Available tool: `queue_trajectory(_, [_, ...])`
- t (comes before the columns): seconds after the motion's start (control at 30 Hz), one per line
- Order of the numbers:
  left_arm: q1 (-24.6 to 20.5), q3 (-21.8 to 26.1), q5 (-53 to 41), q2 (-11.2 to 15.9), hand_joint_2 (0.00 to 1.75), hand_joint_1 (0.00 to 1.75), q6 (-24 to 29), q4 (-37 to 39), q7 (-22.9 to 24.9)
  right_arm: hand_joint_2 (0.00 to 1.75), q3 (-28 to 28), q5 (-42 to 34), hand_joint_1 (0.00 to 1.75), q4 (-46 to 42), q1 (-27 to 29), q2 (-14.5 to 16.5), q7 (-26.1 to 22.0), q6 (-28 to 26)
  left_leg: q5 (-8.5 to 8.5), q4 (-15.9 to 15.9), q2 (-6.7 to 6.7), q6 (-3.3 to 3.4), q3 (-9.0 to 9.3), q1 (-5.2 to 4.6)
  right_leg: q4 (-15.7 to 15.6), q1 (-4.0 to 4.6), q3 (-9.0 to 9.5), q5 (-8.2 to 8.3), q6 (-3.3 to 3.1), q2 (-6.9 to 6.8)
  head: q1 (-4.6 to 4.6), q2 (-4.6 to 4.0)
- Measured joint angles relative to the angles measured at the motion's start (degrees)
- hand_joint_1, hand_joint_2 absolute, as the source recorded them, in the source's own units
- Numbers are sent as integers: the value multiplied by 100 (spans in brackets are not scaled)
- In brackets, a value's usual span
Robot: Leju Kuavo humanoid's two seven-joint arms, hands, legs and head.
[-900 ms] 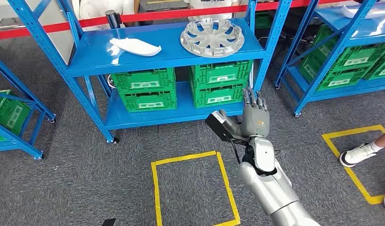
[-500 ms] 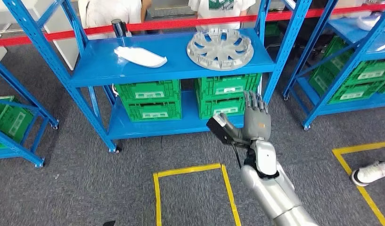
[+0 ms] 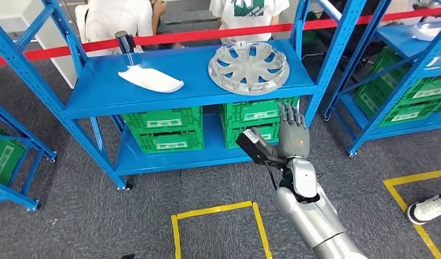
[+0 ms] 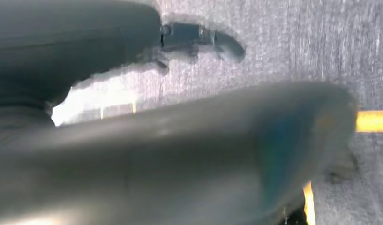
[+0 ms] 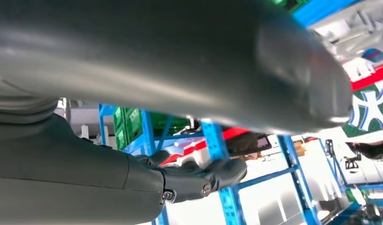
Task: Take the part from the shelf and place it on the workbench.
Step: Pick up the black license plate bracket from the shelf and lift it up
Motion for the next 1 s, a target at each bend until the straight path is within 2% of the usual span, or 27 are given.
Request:
queue_trajectory(0.07, [-27, 1, 3, -4, 0, 0, 1, -11, -3, 0, 2, -10, 0, -4, -57, -4, -3, -9, -65, -79, -13, 85, 148, 15, 287, -4, -111, 138, 76, -16, 2, 2])
queue_trajectory(0.1, [-42, 2, 3, -2, 0, 0, 2, -13, -8, 0, 3, -21, 0, -4, -79, -9, -5, -16, -103, -110, -18, 123, 233, 23, 562, -4, -287, 213, 103, -28, 6, 2])
queue_trajectory(0.13, [-53, 3, 2, 0, 0, 0, 2, -14, -12, 0, 5, -32, 0, -2, -85, -18, -7, -24, -149, -140, -22, 154, 321, 31, 896, -6, -531, 221, 122, -40, 11, 2])
queue_trajectory(0.17, [-57, 4, 2, 3, 0, 0, 2, -14, -14, 0, 8, -46, 0, 3, -81, -32, -7, -35, -209, -156, -29, 176, 398, 31, 1217, -5, -800, 136, 136, -47, 19, 2])
queue_trajectory(0.23, [-50, 6, 1, 3, 0, 0, 1, -13, -12, 0, 10, -72, 0, 20, -60, -68, -5, -57, -349, -168, -56, 184, 554, 31, 1594, -4, -1286, -261, 148, -52, 26, 2])
queue_trajectory(0.27, [-41, 6, 1, -1, 0, 0, 1, -12, -11, 0, 11, -86, 0, 32, -50, -87, -4, -69, -430, -168, -72, 178, 648, 31, 1583, -4, -1441, -435, 149, -53, 28, 2])
queue_trajectory(0.3, [-32, 6, 1, -4, 0, 0, 1, -11, -10, 0, 11, -96, 0, 44, -45, -105, -4, -80, -514, -168, -84, 170, 752, 31, 1440, -3, -1523, -494, 138, -56, 32, 2])
queue_trajectory(0.33, [-26, 6, 0, -8, 0, 0, 1, -11, -10, 0, 11, -104, 0, 54, -43, -127, -4, -90, -605, -168, -92, 160, 869, 31, 1164, 0, -1542, -357, 122, -61, 37, 2])
queue_trajectory(0.37, [-20, 6, -1, -10, 0, 0, 2, -8, -10, 0, 12, -106, 0, 68, -37, -148, -2, -97, -702, -171, -95, 147, 964, 30, 796, 6, -1526, 28, 100, -72, 49, 2])
queue_trajectory(0.4, [-21, 6, -3, -11, 0, 0, 2, -4, -10, 0, 15, -108, 0, 85, -26, -172, 1, -102, -803, -167, -100, 127, 1053, 20, 452, 20, -1496, 497, 75, -84, 78, 1])
queue_trajectory(0.43, [-24, 6, -4, -12, 0, 0, 4, -2, -9, 0, 19, -116, 0, 101, -11, -193, 5, -102, -898, -185, -104, 100, 1124, 10, 196, 35, -1450, 883, 47, -93, 116, -2])
queue_trajectory(0.47, [-23, 6, -5, -13, 0, 0, 6, -1, -6, 0, 23, -126, 0, 114, 2, -208, 6, -103, -954, -201, -108, 66, 1201, 0, 42, 43, -1411, 1135, 18, -92, 155, -2])
queue_trajectory(0.5, [-28, 6, -7, -13, 0, 0, 10, -2, -3, 0, 26, -138, 0, 120, 1, -220, 3, -106, -962, -196, -110, 30, 1263, -9, 0, 47, -1366, 1164, -14, -85, 185, -2])
queue_trajectory(0.53, [-34, 6, -7, -11, 0, 0, 16, -4, 1, 0, 28, -150, 0, 121, -12, -225, -3, -108, -929, -152, -107, -6, 1274, -11, -10, 34, -1302, 1104, -53, -71, 197, -1])
queue_trajectory(0.57, [-41, 6, -8, -8, 0, 0, 25, -5, 3, 0, 28, -156, 0, 121, -32, -229, -12, -117, -845, 8, -97, -39, 1229, -10, -31, 20, -1241, 1064, -91, -60, 193, 2])
queue_trajectory(0.6, [-56, 6, -8, -6, 0, 0, 35, -5, 3, 0, 28, -160, 0, 122, -51, -234, -18, -122, -755, 290, -84, -73, 1064, -7, -39, 11, -1166, 1011, -129, -56, 185, 2])
queue_trajectory(0.63, [-71, 6, -8, -5, 0, 0, 44, -5, 3, 0, 28, -162, 0, 123, -58, -237, -24, -125, -714, 632, -70, -105, 851, 1, -46, 2, -1087, 958, -159, -52, 176, 2])
queue_trajectory(0.67, [-78, 6, -8, -8, 0, 0, 50, -5, 3, 0, 30, -163, 0, 126, -54, -240, -27, -127, -761, 998, -56, -135, 595, 14, -52, 2, -1008, 885, -178, -53, 164, 2])
queue_trajectory(0.7, [-77, 6, -8, -11, 0, 0, 54, -4, 4, 0, 31, -164, 0, 131, -47, -242, -30, -126, -938, 1298, -48, -163, 333, 26, -53, 2, -921, 804, -189, -52, 152, 2])
queue_trajectory(0.73, [-67, 6, -8, -14, 0, 0, 57, -2, 5, 0, 33, -166, 0, 137, -40, -242, -32, -126, -1195, 1464, -44, -175, 120, 38, -53, 1, -825, 721, -191, -47, 135, 2])
queue_trajectory(0.77, [-54, 6, -8, -15, 0, 0, 59, -1, 5, 0, 34, -169, 0, 143, -34, -242, -33, -126, -1442, 1513, -41, -179, -45, 47, -53, 0, -716, 630, -190, -39, 119, 2])
queue_trajectory(0.8, [-42, 6, -8, -15, 0, 0, 62, 1, 5, 0, 35, -172, 0, 150, -32, -242, -36, -127, -1580, 1414, -38, -176, -136, 53, -53, -1, -600, 539, -184, -32, 105, 2])
queue_trajectory(0.83, [-34, 6, -8, -15, 0, 0, 65, 2, 4, 0, 35, -174, 0, 156, -31, -240, -39, -128, -1533, 1193, -35, -168, -166, 58, -53, -3, -477, 448, -175, -27, 94, 2])
queue_trajectory(0.87, [-26, 6, -8, -14, 0, 0, 68, 3, 1, 0, 35, -179, 0, 161, -30, -238, -42, -130, -1249, 874, -29, -160, -159, 61, -55, -5, -360, 357, -162, -27, 87, 2])
queue_trajectory(0.93, [-8, 5, -8, -13, 0, 0, 63, 17, -9, 0, 38, -190, 0, 193, -37, -228, -38, -139, -295, 212, -26, -125, -133, 47, -33, 5, -191, 193, -105, -5, 122, -4])
queue_trajectory(0.97, [-1, 6, -3, -14, 0, 0, 54, 21, -20, 0, 42, -204, 0, 208, -41, -220, -29, -144, 57, 26, -25, -92, -126, 29, -35, 7, -154, 133, -65, 9, 172, -8])
queue_trajectory(1.0, [-2, 6, 2, -14, 0, 0, 38, 23, -27, 0, 45, -218, 0, 222, -49, -213, -25, -155, 228, -52, -28, -54, -127, 6, -45, 1, -132, 91, -22, 24, 222, -10])
